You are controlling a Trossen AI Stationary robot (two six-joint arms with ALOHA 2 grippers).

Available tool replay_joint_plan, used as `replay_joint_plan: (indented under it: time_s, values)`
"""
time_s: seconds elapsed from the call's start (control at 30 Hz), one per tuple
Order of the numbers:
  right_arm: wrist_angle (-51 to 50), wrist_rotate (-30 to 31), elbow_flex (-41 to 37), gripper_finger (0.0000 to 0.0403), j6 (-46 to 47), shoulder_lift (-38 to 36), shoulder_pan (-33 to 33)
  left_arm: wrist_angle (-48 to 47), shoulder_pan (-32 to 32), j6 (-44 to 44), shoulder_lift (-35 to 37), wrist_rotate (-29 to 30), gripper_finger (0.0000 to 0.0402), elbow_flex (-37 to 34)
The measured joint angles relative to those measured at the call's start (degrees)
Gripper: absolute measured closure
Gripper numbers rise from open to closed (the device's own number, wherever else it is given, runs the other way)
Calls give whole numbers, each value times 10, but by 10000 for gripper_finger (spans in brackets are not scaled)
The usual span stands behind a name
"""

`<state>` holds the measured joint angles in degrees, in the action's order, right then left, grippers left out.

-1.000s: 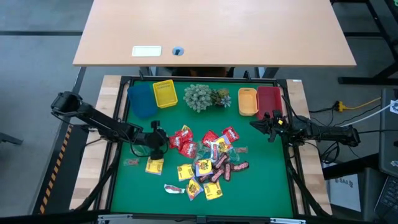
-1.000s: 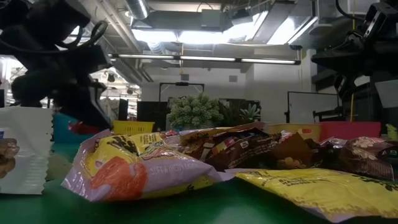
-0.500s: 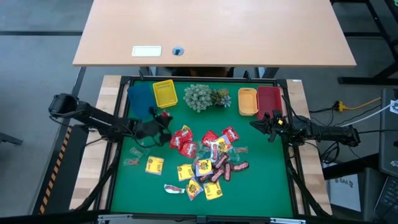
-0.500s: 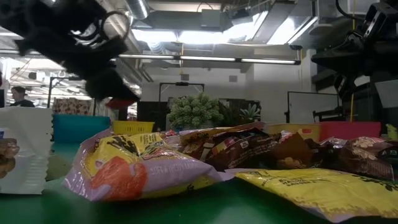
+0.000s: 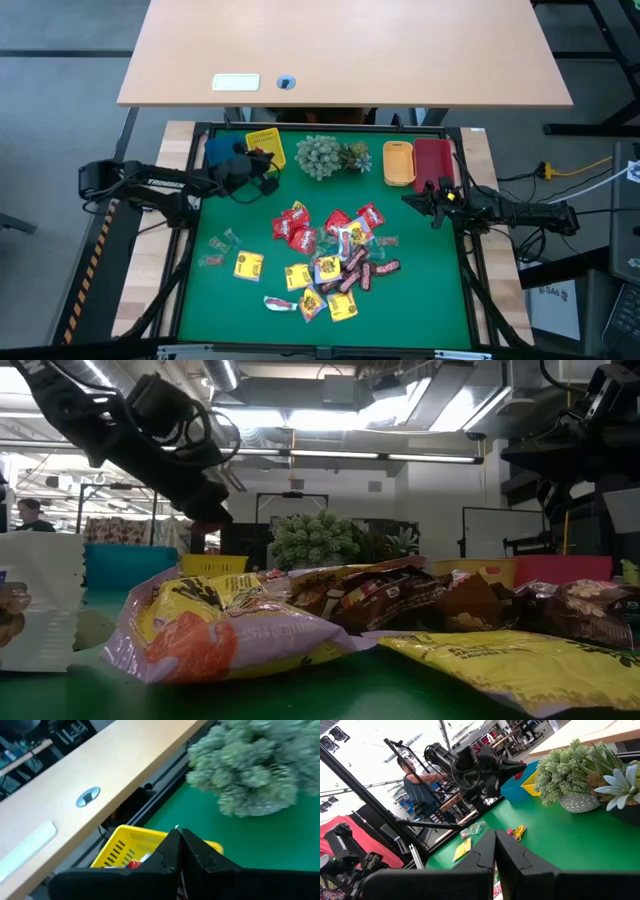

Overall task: Sort candy
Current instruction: Put the red candy into the yellow bin

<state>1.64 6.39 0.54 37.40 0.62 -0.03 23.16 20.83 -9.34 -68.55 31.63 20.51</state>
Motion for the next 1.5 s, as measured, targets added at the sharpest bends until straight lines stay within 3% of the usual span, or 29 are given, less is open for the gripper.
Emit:
replay_joint_plan:
  time_s: [0.4,0.8,1.0,1.27,1.33,1.5]
  values:
    - [0,0,0,391,0,0,0,1,73,99,0,-90,391,0]
    - [0,0,0,391,0,0,0,1,93,174,0,-93,265,0]
    - [0,0,0,391,0,0,0,3,90,220,0,-158,228,0]
    - [0,0,0,391,0,0,0,44,9,272,0,-391,224,0]
    - [0,0,0,391,0,0,0,50,-32,290,0,-414,224,0]
    - [0,0,0,391,0,0,0,48,-148,283,0,-408,224,0]
